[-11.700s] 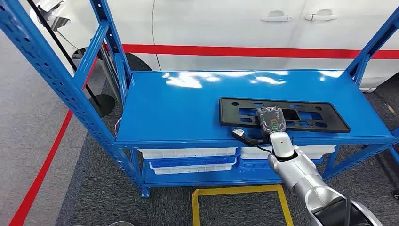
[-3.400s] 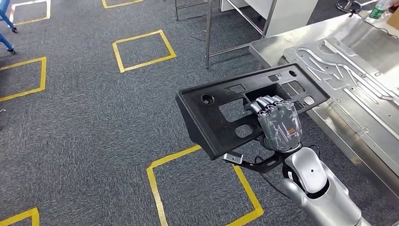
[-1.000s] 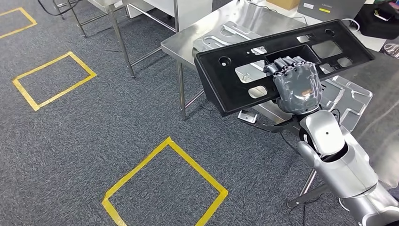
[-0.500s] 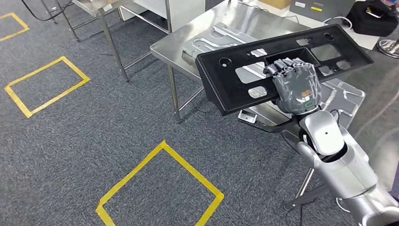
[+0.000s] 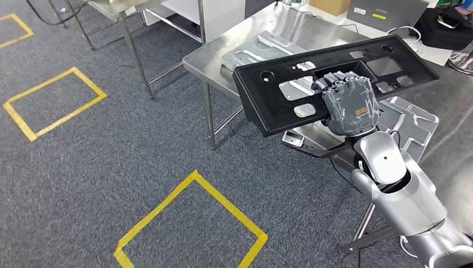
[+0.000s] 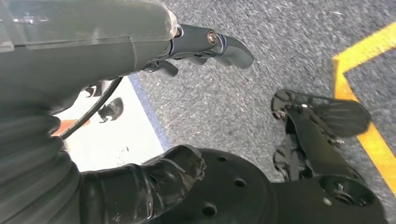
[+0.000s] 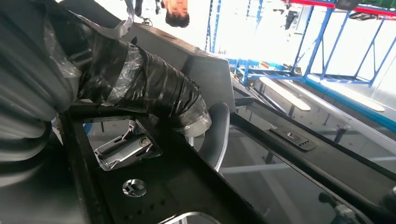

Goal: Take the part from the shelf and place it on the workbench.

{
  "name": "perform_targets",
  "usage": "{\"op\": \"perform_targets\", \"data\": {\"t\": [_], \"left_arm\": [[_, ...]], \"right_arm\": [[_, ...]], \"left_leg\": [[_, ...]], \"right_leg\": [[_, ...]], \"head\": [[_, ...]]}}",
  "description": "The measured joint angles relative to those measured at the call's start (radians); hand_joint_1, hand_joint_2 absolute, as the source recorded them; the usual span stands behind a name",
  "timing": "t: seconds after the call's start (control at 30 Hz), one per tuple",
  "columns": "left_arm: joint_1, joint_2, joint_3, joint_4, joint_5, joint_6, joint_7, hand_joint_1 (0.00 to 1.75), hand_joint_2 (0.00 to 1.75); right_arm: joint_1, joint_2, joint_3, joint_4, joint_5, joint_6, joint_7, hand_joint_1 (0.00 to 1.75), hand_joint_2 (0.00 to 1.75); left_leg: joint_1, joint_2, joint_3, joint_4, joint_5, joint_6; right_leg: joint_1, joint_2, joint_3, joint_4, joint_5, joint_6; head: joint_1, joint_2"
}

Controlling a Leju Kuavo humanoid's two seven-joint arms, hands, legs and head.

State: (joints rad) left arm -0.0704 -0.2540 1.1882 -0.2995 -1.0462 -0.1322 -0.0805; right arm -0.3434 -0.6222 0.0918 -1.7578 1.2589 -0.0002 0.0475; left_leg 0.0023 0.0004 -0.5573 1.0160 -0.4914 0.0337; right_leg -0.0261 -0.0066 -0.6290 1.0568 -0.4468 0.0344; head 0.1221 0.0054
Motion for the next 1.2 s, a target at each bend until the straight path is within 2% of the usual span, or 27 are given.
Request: {"op": "perform_targets", "data": {"t": [0.07, 0.13, 0.17, 0.2, 0.27, 0.3, 0.33, 0.37, 0.43, 0.47, 0.5, 0.6, 0.67, 0.73, 0.8, 0.83, 0.87, 0.93, 0.97, 1.0, 1.07, 1.13, 1.2], "left_arm": [[-0.002, 0.000, 0.000, 0.000, 0.000, -0.001, 0.000, 0.00, 1.75], [-0.003, 0.000, 0.000, 0.000, -0.001, -0.001, 0.000, 0.00, 1.75], [-0.004, 0.000, 0.000, 0.000, -0.001, -0.001, 0.000, 0.00, 1.75], [-0.004, 0.000, 0.000, 0.000, -0.001, -0.001, 0.000, 0.00, 1.75], [-0.004, 0.000, 0.000, 0.000, -0.003, -0.002, 0.000, 0.00, 1.75], [-0.004, 0.000, 0.000, 0.000, -0.003, -0.002, 0.000, 0.00, 1.75], [-0.003, 0.000, 0.000, 0.000, -0.004, -0.002, 0.000, 0.00, 1.75], [-0.002, 0.000, 0.000, 0.000, -0.005, -0.001, 0.000, 0.00, 1.75], [0.000, 0.000, 0.000, 0.000, -0.007, -0.001, 0.000, 0.00, 1.75], [0.001, 0.000, 0.000, 0.000, -0.008, -0.001, 0.000, 0.00, 1.75], [0.001, 0.001, 0.000, 0.000, -0.009, -0.001, 0.000, 0.00, 1.75], [-0.003, 0.000, 0.000, 0.000, -0.011, 0.000, 0.000, 0.00, 1.75], [-0.003, 0.000, 0.000, 0.000, -0.012, 0.000, 0.000, 0.00, 1.75], [-0.002, 0.000, 0.000, 0.000, -0.013, 0.000, 0.000, 0.00, 1.75], [-0.002, 0.000, 0.000, 0.000, -0.013, 0.000, 0.000, 0.00, 1.75], [-0.002, 0.000, 0.000, 0.000, -0.013, 0.000, 0.001, 0.00, 1.75], [-0.002, 0.000, 0.000, 0.000, -0.013, 0.000, 0.002, 0.00, 1.75], [-0.001, 0.000, 0.000, 0.000, -0.013, 0.000, 0.005, 0.00, 1.75], [-0.001, -0.002, 0.001, 0.000, -0.013, 0.000, 0.007, 0.00, 1.75], [-0.002, -0.004, 0.001, 0.000, -0.013, 0.000, 0.009, 0.00, 1.75], [-0.003, -0.007, 0.001, 0.000, -0.013, 0.001, 0.012, 0.00, 1.75], [-0.006, -0.007, 0.001, 0.000, -0.013, 0.002, 0.014, 0.00, 1.75], [-0.007, -0.008, 0.002, 0.000, -0.013, 0.003, 0.015, 0.00, 1.75]], "right_arm": [[0.001, -0.001, 0.000, 0.004, -0.003, 0.002, 0.003, 1.75, 1.75], [0.003, -0.002, -0.001, 0.008, -0.005, 0.003, 0.006, 1.75, 1.75], [0.003, -0.002, -0.002, 0.009, -0.005, 0.003, 0.006, 1.75, 1.75], [0.003, -0.003, -0.004, 0.011, -0.006, 0.003, 0.007, 1.75, 1.75], [0.002, -0.003, -0.007, 0.017, -0.009, 0.003, 0.008, 1.75, 1.75], [0.003, -0.003, -0.009, 0.020, -0.012, 0.004, 0.008, 1.75, 1.75], [0.004, -0.003, -0.011, 0.024, -0.016, 0.004, 0.009, 1.75, 1.75], [0.005, -0.003, -0.014, 0.028, -0.020, 0.004, 0.010, 1.75, 1.75], [0.007, -0.002, -0.025, 0.035, -0.024, 0.005, 0.012, 1.75, 1.75], [0.007, -0.001, -0.031, 0.039, -0.025, 0.005, 0.014, 1.75, 1.75], [0.007, -0.001, -0.037, 0.042, -0.026, 0.005, 0.015, 1.75, 1.75], [0.008, 0.002, -0.054, 0.053, -0.034, 0.004, 0.018, 1.75, 1.75], [0.010, 0.004, -0.067, 0.060, -0.037, 0.002, 0.020, 1.75, 1.75], [0.011, 0.005, -0.083, 0.070, -0.039, 0.001, 0.025, 1.75, 1.75], [0.011, 0.008, -0.098, 0.087, -0.047, 0.003, 0.032, 1.75, 1.75], [0.011, 0.010, -0.104, 0.099, -0.052, 0.009, 0.039, 1.75, 1.75], [0.011, 0.013, -0.111, 0.111, -0.057, 0.016, 0.049, 1.75, 1.75], [0.008, 0.021, -0.129, 0.133, -0.055, 0.040, 0.090, 1.75, 1.75], [0.004, 0.026, -0.142, 0.143, -0.049, 0.053, 0.117, 1.75, 1.75], [-0.001, 0.032, -0.155, 0.151, -0.043, 0.066, 0.143, 1.75, 1.75], [-0.010, 0.043, -0.182, 0.165, -0.035, 0.084, 0.177, 1.75, 1.75], [-0.013, 0.052, -0.202, 0.174, -0.034, 0.093, 0.187, 1.75, 1.75], [-0.015, 0.061, -0.213, 0.180, -0.035, 0.104, 0.191, 1.75, 1.75]], "left_leg": [[-0.001, 0.002, -0.001, 0.003, -0.006, -0.011], [-0.001, 0.004, -0.001, 0.012, -0.018, -0.022], [0.000, 0.005, -0.011, 0.037, -0.032, -0.027], [0.000, 0.004, -0.033, 0.083, -0.053, -0.031], [0.002, 0.003, -0.106, 0.212, -0.098, -0.035], [0.003, 0.003, -0.142, 0.265, -0.108, -0.036], [0.003, 0.003, -0.163, 0.287, -0.099, -0.036], [0.003, 0.003, -0.166, 0.271, -0.071, -0.035], [0.003, 0.002, -0.124, 0.151, 0.012, -0.028], [0.001, 0.001, -0.097, 0.089, 0.040, -0.025], [0.000, -0.001, -0.080, 0.048, 0.052, -0.020], [-0.003, -0.004, -0.069, 0.021, 0.046, -0.005], [-0.001, -0.003, -0.057, 0.008, 0.047, 0.008], [0.000, -0.003, -0.046, -0.002, 0.045, 0.019], [-0.003, -0.003, -0.040, -0.002, 0.038, 0.026], [-0.005, -0.004, -0.036, -0.001, 0.033, 0.028], [-0.007, -0.005, -0.031, 0.001, 0.028, 0.029], [-0.011, -0.006, -0.016, 0.003, 0.016, 0.028], [-0.013, -0.007, -0.009, 0.003, 0.011, 0.027], [-0.014, -0.007, -0.006, 0.004, 0.007, 0.024], [-0.014, -0.005, -0.006, 0.002, 0.002, 0.015], [-0.015, -0.003, -0.001, 0.001, -0.005, 0.004], [-0.015, -0.003, -0.018, 0.046, -0.029, -0.010]], "right_leg": [[0.006, 0.002, 0.004, -0.008, -0.011, -0.013], [0.001, 0.005, 0.012, -0.013, -0.014, -0.026], [-0.002, 0.006, 0.018, -0.017, -0.015, -0.033], [-0.004, 0.006, 0.025, -0.021, -0.017, -0.039], [-0.002, 0.006, 0.033, -0.022, -0.024, -0.047], [-0.002, 0.007, 0.036, -0.021, -0.027, -0.049], [-0.001, 0.008, 0.041, -0.021, -0.032, -0.049], [-0.001, 0.009, 0.047, -0.021, -0.036, -0.048], [-0.002, 0.012, 0.063, -0.021, -0.048, -0.042], [-0.001, 0.014, 0.067, -0.019, -0.053, -0.037], [0.001, 0.015, 0.069, -0.020, -0.057, -0.031], [0.002, 0.015, 0.070, -0.026, -0.060, -0.014], [-0.001, 0.012, 0.064, -0.006, -0.075, -0.006], [-0.002, 0.010, 0.015, 0.089, -0.118, -0.002], [-0.002, 0.010, -0.061, 0.211, -0.151, 0.000], [-0.002, 0.009, -0.085, 0.237, -0.145, 0.000], [-0.001, 0.009, -0.092, 0.230, -0.120, -0.001], [0.003, 0.008, -0.054, 0.118, -0.037, -0.012], [0.008, 0.006, -0.030, 0.059, -0.008, -0.020], [0.013, 0.003, -0.008, 0.013, 0.006, -0.027], [0.021, 0.001, 0.008, -0.016, 0.000, -0.037], [0.017, 0.002, 0.020, -0.032, -0.003, -0.041], [0.008, 0.003, 0.038, -0.048, -0.004, -0.047]], "head": [[0.000, 0.000], [-0.001, 0.000], [-0.001, 0.000], [-0.001, 0.000], [-0.001, 0.000], [-0.001, 0.000], [-0.001, 0.000], [-0.001, 0.000], [-0.001, 0.000], [-0.001, 0.000], [-0.001, 0.000], [-0.001, 0.000], [-0.001, 0.000], [0.000, 0.000], [0.000, 0.000], [0.000, 0.000], [0.000, 0.000], [0.000, 0.000], [-0.001, 0.000], [-0.001, 0.000], [-0.001, 0.000], [-0.001, 0.000], [-0.002, 0.000]]}}
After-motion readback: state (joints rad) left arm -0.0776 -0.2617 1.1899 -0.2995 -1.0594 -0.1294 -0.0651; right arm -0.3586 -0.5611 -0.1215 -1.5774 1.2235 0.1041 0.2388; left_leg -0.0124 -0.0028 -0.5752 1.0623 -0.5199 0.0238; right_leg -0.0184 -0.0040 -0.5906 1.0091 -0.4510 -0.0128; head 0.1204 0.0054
